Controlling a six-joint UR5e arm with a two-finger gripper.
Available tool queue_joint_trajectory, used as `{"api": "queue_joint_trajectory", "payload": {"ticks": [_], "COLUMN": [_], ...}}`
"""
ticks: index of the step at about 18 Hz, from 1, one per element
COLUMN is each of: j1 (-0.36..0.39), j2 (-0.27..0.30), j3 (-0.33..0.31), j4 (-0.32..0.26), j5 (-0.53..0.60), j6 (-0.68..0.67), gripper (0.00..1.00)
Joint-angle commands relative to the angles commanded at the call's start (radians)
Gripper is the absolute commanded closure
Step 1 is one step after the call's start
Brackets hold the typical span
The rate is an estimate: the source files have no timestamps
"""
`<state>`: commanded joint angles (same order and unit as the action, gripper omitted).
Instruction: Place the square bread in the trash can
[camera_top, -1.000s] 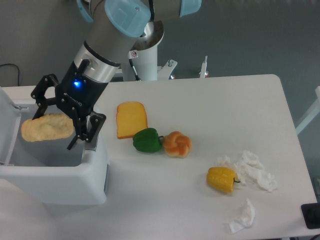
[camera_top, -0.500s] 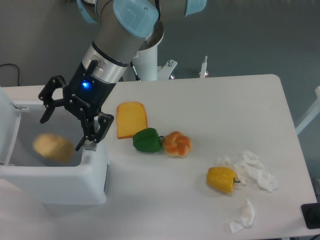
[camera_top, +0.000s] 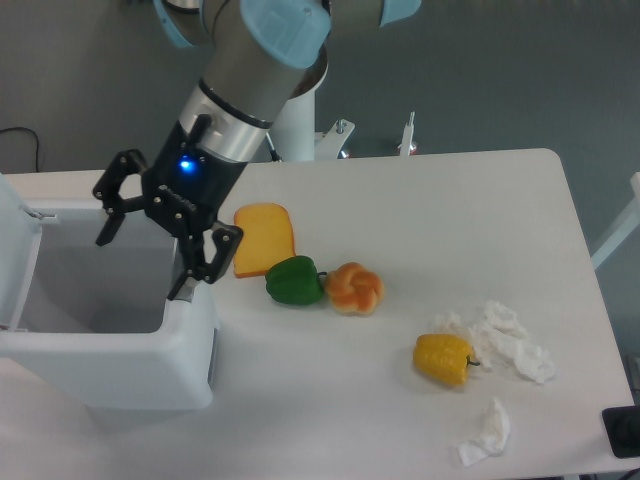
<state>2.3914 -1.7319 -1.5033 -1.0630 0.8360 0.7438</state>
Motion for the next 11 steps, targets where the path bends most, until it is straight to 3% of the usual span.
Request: {"api": "queue_joint_trajectory", "payload": {"ticks": [5, 11], "j1": [0.075, 0.089], "j2": [0.000, -0.006], "j3": [-0.002, 0.000], "j4": [0.003, 0.000], "j5": [0.018, 0.323], "j6": [0.143, 0.382], "gripper": [0.00, 0.00]}}
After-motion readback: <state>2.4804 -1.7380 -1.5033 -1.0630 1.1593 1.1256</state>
